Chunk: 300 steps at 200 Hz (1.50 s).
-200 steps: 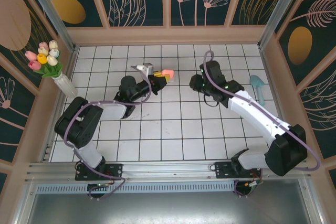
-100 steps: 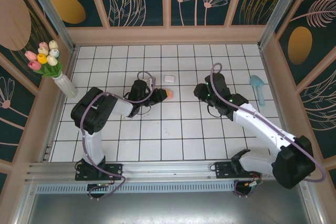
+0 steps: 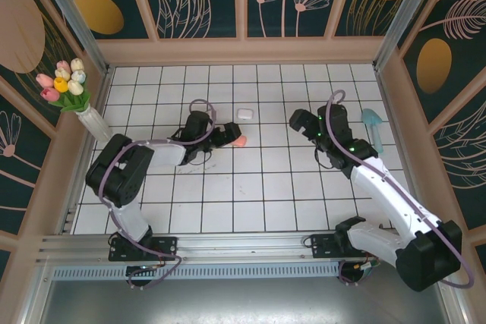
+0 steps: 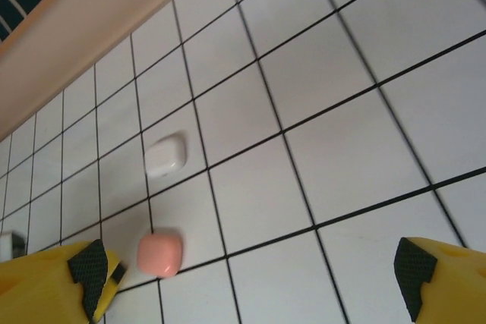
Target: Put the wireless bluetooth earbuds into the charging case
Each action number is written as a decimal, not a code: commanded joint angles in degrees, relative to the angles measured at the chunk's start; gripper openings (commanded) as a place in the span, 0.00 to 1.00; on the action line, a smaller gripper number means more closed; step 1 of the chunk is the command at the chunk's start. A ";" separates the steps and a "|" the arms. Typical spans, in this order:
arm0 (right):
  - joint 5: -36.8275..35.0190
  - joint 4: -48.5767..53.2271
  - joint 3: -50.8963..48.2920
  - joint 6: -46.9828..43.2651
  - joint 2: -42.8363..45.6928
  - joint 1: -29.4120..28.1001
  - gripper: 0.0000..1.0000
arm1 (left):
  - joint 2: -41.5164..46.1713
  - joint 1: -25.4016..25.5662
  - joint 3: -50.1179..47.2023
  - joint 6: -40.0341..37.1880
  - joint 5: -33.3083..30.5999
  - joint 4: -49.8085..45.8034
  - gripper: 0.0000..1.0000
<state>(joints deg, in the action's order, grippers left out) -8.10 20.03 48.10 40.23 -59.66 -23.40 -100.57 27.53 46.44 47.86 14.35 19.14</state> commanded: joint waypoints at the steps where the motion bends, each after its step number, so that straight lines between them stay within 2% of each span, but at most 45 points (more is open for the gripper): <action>1: -3.22 0.93 0.39 -2.99 2.28 4.06 0.99 | 8.29 -3.54 -0.01 -5.79 -9.13 -14.70 0.99; 19: -9.80 -0.48 0.53 -5.13 2.49 6.03 0.99 | 16.19 -6.32 -0.32 -11.39 -16.40 -17.72 0.99; 36: -19.86 -5.30 -1.87 -7.92 2.29 6.59 0.99 | 24.30 -7.04 -2.98 -21.03 -26.56 -14.94 0.99; 42: -23.75 -8.61 -3.73 -9.63 2.47 6.68 0.99 | 27.55 -7.05 -5.19 -25.48 -29.32 -11.23 0.99; 55: -27.07 -19.46 -9.25 -16.50 2.83 6.99 0.99 | 34.73 -7.04 -12.83 -36.40 -34.64 0.70 0.99; 69: -27.32 -28.95 -13.88 -22.05 1.76 8.50 0.99 | 40.60 -7.22 -21.94 -47.16 -37.17 15.51 0.99; 83: -26.42 -35.95 -17.64 -25.17 0.01 10.57 0.99 | 42.18 -8.51 -27.68 -52.76 -37.86 24.99 0.98; 100: -24.42 -45.76 -22.54 -28.46 -2.37 12.78 0.99 | 38.47 -10.72 -30.98 -53.82 -37.17 30.05 0.99; 118: -22.79 -56.11 -26.73 -31.71 -6.01 14.46 0.99 | 31.91 -11.80 -35.48 -55.67 -35.62 43.36 0.99; 140: -20.25 -67.27 -30.08 -35.65 -11.36 15.85 0.99 | 22.75 -14.25 -36.38 -54.79 -35.13 54.35 0.98; 164: -15.97 -80.66 -33.34 -40.00 -18.16 16.32 0.99 | 18.28 -17.07 -36.09 -51.80 -33.92 56.76 0.99; 174: -13.17 -86.50 -34.90 -41.51 -21.52 16.61 0.99 | 19.21 -19.65 -37.28 -49.87 -29.30 57.14 0.99; 188: -9.41 -96.61 -37.28 -43.63 -26.07 16.91 0.99 | 17.81 -22.08 -38.19 -47.92 -26.14 60.06 0.99; 199: -3.92 -91.21 -36.40 -41.45 -24.41 19.56 0.99 | 15.45 -24.02 -38.59 -47.66 -20.99 62.66 0.99; 208: 1.10 -94.46 -37.45 -40.15 -26.39 22.19 0.99 | 12.17 -24.68 -38.60 -46.91 -20.06 67.05 0.99; 219: 3.96 -101.20 -38.22 -39.25 -30.01 24.04 0.99 | 14.32 -26.25 -36.55 -46.30 -16.89 59.35 0.98; 227: 6.65 -92.55 -35.82 -37.48 -28.08 25.79 0.99 | 13.48 -26.65 -35.82 -46.41 -14.94 59.34 0.99; 241: 6.96 -92.65 -35.47 -37.54 -28.56 26.03 0.99 | 13.58 -27.40 -34.40 -45.90 -14.04 56.43 0.99; 258: 6.52 -92.07 -35.29 -37.66 -28.42 25.70 0.99 | 13.35 -27.53 -33.12 -44.20 -17.74 54.28 0.99; 273: 1.20 -93.13 -35.65 -38.65 -28.65 23.36 0.99 | 13.38 -27.53 -32.98 -43.99 -18.46 54.20 0.99; 300: 1.78 -93.10 -35.59 -38.78 -28.71 23.41 0.99 | 13.25 -27.53 -32.99 -44.05 -18.57 54.25 0.99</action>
<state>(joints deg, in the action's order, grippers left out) -5.98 -70.11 11.84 1.39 -88.03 0.34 -86.87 0.36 12.71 2.46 -4.34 74.24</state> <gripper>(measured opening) 0.990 0.987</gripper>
